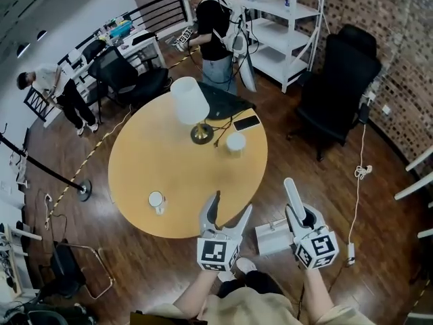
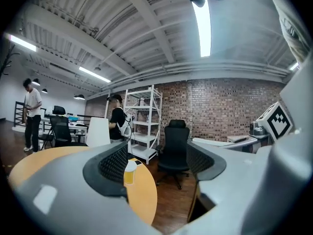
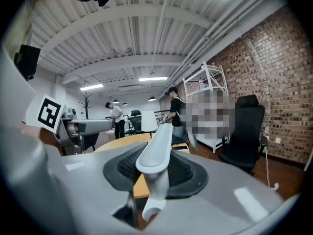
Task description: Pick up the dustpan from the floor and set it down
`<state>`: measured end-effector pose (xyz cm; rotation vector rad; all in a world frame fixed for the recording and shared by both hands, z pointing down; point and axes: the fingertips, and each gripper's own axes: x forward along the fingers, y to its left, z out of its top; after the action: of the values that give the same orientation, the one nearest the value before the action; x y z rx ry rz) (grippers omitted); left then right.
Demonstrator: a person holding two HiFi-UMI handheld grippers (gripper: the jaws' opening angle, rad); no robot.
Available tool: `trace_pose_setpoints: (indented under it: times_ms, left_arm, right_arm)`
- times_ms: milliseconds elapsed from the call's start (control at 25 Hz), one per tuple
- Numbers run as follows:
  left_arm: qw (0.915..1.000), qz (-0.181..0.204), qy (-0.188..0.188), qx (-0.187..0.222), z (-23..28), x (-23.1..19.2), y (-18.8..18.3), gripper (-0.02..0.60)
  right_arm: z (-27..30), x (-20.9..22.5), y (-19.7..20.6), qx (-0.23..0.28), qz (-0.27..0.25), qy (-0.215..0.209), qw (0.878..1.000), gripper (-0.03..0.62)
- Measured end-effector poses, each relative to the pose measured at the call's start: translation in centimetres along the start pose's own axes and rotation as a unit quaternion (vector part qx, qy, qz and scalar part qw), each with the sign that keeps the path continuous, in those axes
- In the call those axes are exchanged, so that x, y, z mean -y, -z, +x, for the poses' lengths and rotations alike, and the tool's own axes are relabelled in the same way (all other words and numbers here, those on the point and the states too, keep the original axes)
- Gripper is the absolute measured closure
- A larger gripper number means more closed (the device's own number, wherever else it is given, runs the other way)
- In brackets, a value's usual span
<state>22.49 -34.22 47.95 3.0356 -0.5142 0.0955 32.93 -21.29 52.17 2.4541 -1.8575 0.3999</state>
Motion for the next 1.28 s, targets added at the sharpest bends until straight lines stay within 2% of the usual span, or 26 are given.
trace_pose_setpoints:
  times_ms: [280, 520, 800, 920, 1280]
  left_arm:
    - [0.9985, 0.013, 0.043, -0.031, 2.9, 0.7, 5.2, 0.229]
    - [0.9964, 0.017, 0.063, -0.054, 4.5, 0.8, 9.8, 0.229]
    - [0.995, -0.012, 0.06, -0.079, 5.6, -0.9, 13.2, 0.257]
    - [0.9945, -0.011, 0.052, -0.09, 5.6, -1.6, 14.6, 0.259]
    - [0.9936, -0.017, 0.022, -0.11, 4.8, -3.6, 16.5, 0.259]
  right_arm:
    - [1.8, 2.9, 8.3, -0.054, 0.007, -0.02, 0.998, 0.479]
    - [4.4, 3.1, 14.4, -0.086, 0.008, -0.064, 0.994, 0.479]
    - [8.9, 0.0, 20.3, -0.129, -0.01, -0.128, 0.983, 0.479]
    - [10.6, -0.9, 22.0, -0.141, -0.015, -0.153, 0.978, 0.479]
    - [16.8, -2.0, 23.6, -0.159, -0.039, -0.219, 0.962, 0.477]
